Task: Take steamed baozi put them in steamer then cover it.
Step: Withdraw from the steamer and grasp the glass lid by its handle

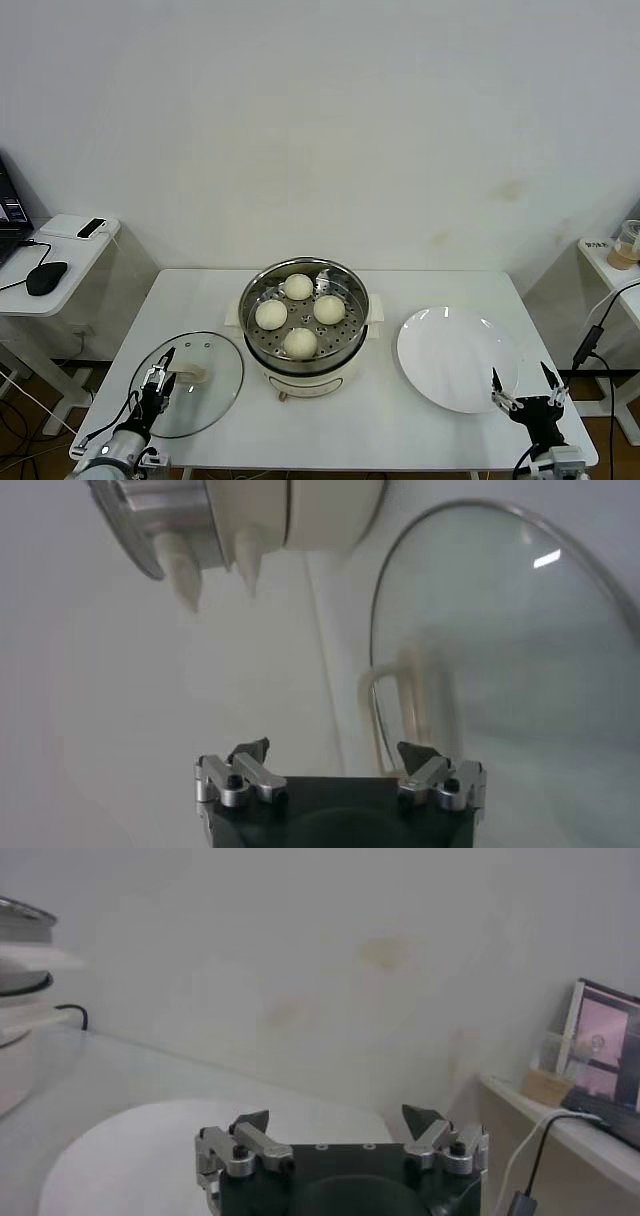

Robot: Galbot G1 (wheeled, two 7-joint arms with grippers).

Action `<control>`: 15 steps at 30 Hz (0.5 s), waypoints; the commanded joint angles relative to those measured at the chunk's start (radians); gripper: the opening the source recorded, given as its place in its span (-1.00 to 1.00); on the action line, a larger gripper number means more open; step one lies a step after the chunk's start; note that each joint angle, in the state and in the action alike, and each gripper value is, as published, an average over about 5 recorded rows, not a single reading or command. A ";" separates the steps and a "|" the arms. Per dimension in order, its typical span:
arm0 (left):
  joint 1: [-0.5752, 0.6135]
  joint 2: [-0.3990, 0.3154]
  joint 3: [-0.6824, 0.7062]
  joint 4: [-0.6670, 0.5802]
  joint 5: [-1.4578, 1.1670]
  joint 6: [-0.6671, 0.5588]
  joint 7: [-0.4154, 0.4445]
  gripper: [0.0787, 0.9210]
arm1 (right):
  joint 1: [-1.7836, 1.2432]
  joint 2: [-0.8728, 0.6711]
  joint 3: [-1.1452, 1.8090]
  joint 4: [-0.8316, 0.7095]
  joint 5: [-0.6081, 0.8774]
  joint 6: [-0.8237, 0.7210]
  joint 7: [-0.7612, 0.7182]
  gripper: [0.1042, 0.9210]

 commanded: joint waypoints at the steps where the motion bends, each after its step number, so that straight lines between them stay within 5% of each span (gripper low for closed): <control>1: -0.076 0.003 0.025 0.048 0.019 -0.002 0.001 0.77 | -0.014 0.010 0.000 0.001 -0.012 0.007 0.002 0.76; 15: -0.146 -0.010 0.043 0.121 -0.006 -0.002 -0.003 0.77 | -0.032 0.011 -0.010 0.008 -0.023 0.021 0.005 0.76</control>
